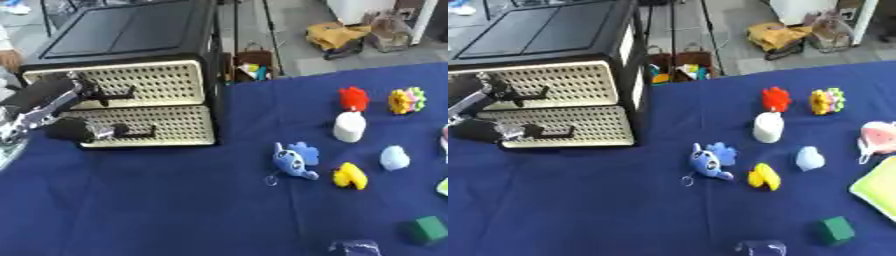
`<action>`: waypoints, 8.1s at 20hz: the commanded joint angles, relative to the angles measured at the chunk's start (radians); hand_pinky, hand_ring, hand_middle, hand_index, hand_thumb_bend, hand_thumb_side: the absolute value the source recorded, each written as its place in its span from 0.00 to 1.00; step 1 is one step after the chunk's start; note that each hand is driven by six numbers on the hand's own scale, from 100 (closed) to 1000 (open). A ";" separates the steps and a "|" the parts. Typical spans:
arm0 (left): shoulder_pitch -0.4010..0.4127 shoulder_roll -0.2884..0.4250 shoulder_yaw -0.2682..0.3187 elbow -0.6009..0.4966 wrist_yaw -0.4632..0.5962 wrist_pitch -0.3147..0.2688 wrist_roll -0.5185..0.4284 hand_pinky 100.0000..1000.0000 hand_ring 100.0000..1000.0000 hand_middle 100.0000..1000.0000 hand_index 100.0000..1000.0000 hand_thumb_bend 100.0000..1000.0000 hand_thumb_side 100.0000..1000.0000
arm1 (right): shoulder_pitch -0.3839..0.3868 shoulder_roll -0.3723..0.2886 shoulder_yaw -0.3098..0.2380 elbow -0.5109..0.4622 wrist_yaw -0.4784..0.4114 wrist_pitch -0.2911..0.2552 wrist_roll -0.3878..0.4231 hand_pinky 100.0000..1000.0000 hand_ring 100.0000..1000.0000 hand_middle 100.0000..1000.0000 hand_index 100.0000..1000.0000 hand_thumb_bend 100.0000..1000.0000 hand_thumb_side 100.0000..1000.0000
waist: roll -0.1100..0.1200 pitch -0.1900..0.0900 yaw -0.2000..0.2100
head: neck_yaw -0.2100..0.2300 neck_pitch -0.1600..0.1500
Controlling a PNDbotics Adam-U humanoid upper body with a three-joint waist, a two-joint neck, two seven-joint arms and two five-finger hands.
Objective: Pick up objects from table and place into drawer.
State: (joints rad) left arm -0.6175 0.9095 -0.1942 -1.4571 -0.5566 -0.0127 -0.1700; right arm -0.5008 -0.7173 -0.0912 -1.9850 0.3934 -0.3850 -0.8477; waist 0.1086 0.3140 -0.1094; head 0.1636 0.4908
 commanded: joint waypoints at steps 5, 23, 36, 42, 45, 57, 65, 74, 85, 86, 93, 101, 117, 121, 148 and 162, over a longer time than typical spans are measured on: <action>0.005 0.039 -0.001 -0.015 0.017 0.039 -0.043 0.00 0.00 0.16 0.57 0.52 0.66 | -0.001 -0.016 -0.015 -0.015 -0.006 -0.043 -0.057 0.53 0.68 0.65 0.68 0.00 1.00 | -0.007 -0.033 0.013 | -0.004 0.014; 0.015 0.062 -0.031 -0.119 0.016 0.184 -0.193 0.00 0.00 0.00 0.68 0.42 0.68 | 0.007 -0.014 -0.021 -0.015 -0.018 -0.036 -0.059 0.53 0.68 0.64 0.67 0.00 1.00 | -0.007 -0.066 0.029 | -0.014 0.040; 0.035 0.073 -0.042 -0.179 0.021 0.238 -0.253 0.00 0.00 0.00 0.66 0.41 0.69 | 0.008 -0.012 -0.024 -0.015 -0.029 -0.029 -0.059 0.53 0.68 0.64 0.67 0.00 1.00 | -0.006 -0.087 0.039 | -0.020 0.053; 0.039 0.070 -0.047 -0.188 0.022 0.243 -0.269 0.00 0.00 0.00 0.65 0.41 0.69 | 0.008 -0.011 -0.025 -0.015 -0.033 -0.029 -0.059 0.53 0.68 0.64 0.67 0.00 1.00 | -0.009 -0.092 0.043 | -0.023 0.059; 0.043 0.069 -0.049 -0.197 0.020 0.246 -0.277 0.00 0.00 0.00 0.65 0.41 0.69 | 0.009 -0.011 -0.026 -0.015 -0.033 -0.028 -0.059 0.53 0.68 0.64 0.67 0.00 1.00 | -0.011 -0.093 0.045 | -0.023 0.062; 0.057 0.078 -0.060 -0.221 0.038 0.260 -0.315 0.00 0.00 0.00 0.63 0.41 0.68 | 0.007 -0.010 -0.034 -0.015 -0.041 -0.027 -0.059 0.53 0.68 0.64 0.67 0.00 1.00 | -0.015 -0.101 0.045 | -0.024 0.070; 0.070 0.086 -0.063 -0.228 0.071 0.272 -0.338 0.00 0.00 0.00 0.63 0.41 0.67 | 0.006 -0.011 -0.037 -0.015 -0.046 -0.024 -0.059 0.54 0.68 0.64 0.67 0.00 1.00 | -0.013 -0.112 0.048 | -0.024 0.073; 0.085 0.091 -0.065 -0.252 0.089 0.272 -0.352 0.00 0.00 0.00 0.61 0.41 0.67 | 0.010 -0.013 -0.041 -0.015 -0.049 -0.021 -0.059 0.54 0.68 0.64 0.67 0.00 1.00 | -0.015 -0.124 0.055 | -0.025 0.076; 0.115 0.094 -0.064 -0.300 0.105 0.291 -0.366 0.00 0.00 0.00 0.60 0.41 0.67 | 0.011 -0.013 -0.041 -0.015 -0.053 -0.017 -0.059 0.54 0.68 0.64 0.66 0.00 0.99 | -0.016 -0.139 0.068 | -0.035 0.083; 0.116 0.094 -0.064 -0.304 0.107 0.292 -0.365 0.00 0.00 0.00 0.60 0.41 0.67 | 0.011 -0.013 -0.041 -0.015 -0.053 -0.017 -0.059 0.54 0.68 0.64 0.66 0.00 0.99 | -0.016 -0.140 0.069 | -0.036 0.084; 0.120 0.095 -0.072 -0.329 0.114 0.298 -0.370 0.00 0.00 0.00 0.59 0.40 0.68 | 0.015 -0.014 -0.043 -0.015 -0.054 -0.011 -0.059 0.54 0.68 0.64 0.66 0.00 0.98 | -0.015 -0.147 0.080 | -0.047 0.093; 0.127 0.096 -0.073 -0.344 0.122 0.305 -0.378 0.00 0.00 0.00 0.54 0.41 0.67 | 0.015 -0.013 -0.047 -0.015 -0.055 -0.002 -0.059 0.54 0.68 0.64 0.66 0.00 0.97 | -0.017 -0.155 0.087 | -0.052 0.096; 0.171 0.076 -0.076 -0.395 0.130 0.315 -0.400 0.00 0.00 0.00 0.52 0.42 0.67 | 0.017 -0.014 -0.055 -0.015 -0.056 0.008 -0.059 0.54 0.68 0.63 0.66 0.00 0.96 | -0.019 -0.161 0.097 | -0.058 0.101; 0.181 0.071 -0.072 -0.418 0.133 0.321 -0.394 0.00 0.00 0.00 0.52 0.42 0.67 | 0.019 -0.015 -0.057 -0.015 -0.056 0.010 -0.059 0.54 0.68 0.63 0.66 0.00 0.96 | -0.019 -0.162 0.100 | -0.060 0.101; 0.245 0.100 -0.075 -0.543 0.116 0.312 -0.361 0.00 0.00 0.00 0.49 0.42 0.69 | 0.016 -0.016 -0.062 -0.015 -0.058 0.017 -0.059 0.54 0.67 0.63 0.65 0.00 0.95 | -0.020 -0.170 0.116 | -0.065 0.090; 0.254 0.097 -0.081 -0.543 0.117 0.306 -0.365 0.00 0.00 0.00 0.49 0.43 0.70 | 0.019 -0.017 -0.066 -0.015 -0.060 0.015 -0.059 0.54 0.67 0.63 0.65 0.00 0.94 | -0.022 -0.168 0.115 | -0.067 0.086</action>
State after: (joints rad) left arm -0.3599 0.9763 -0.2788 -1.9868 -0.4432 0.2987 -0.5319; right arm -0.4739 -0.7082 -0.1427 -1.9850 0.3392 -0.3477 -0.8850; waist 0.0912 0.1598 0.0059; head 0.0968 0.5866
